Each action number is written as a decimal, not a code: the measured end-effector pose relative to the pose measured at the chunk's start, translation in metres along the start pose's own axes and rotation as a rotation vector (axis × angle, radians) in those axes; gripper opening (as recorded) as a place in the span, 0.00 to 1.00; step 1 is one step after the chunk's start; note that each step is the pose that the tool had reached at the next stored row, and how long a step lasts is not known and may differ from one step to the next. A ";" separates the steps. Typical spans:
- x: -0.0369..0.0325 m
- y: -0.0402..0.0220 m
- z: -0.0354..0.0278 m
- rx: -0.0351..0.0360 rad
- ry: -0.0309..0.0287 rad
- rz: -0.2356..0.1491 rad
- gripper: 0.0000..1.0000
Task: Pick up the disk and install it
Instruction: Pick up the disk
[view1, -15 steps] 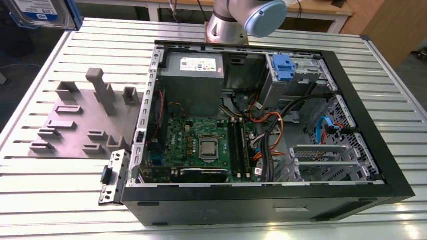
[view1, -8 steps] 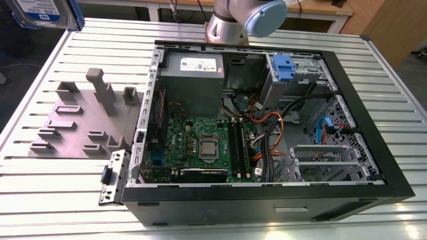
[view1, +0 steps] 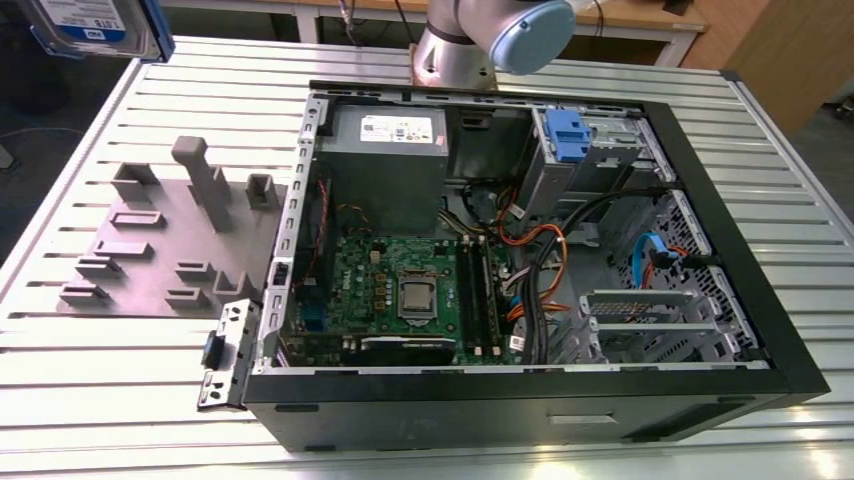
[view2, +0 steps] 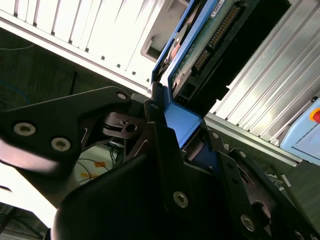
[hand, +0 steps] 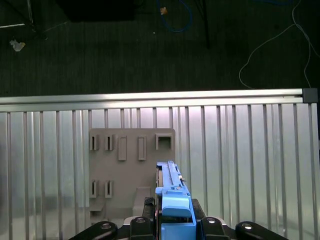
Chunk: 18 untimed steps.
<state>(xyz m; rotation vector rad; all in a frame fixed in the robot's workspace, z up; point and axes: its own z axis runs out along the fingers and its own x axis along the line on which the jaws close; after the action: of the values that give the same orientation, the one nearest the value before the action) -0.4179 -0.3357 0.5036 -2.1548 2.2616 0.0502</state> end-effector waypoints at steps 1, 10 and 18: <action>0.0000 -0.0006 0.0000 -0.0001 0.0000 0.000 0.37; -0.0003 -0.0062 -0.0001 -0.0001 0.0000 0.000 0.37; -0.0005 -0.0106 -0.0001 -0.0001 0.0000 0.000 0.37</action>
<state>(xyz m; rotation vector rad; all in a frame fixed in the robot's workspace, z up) -0.4073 -0.3357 0.5037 -2.1548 2.2616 0.0502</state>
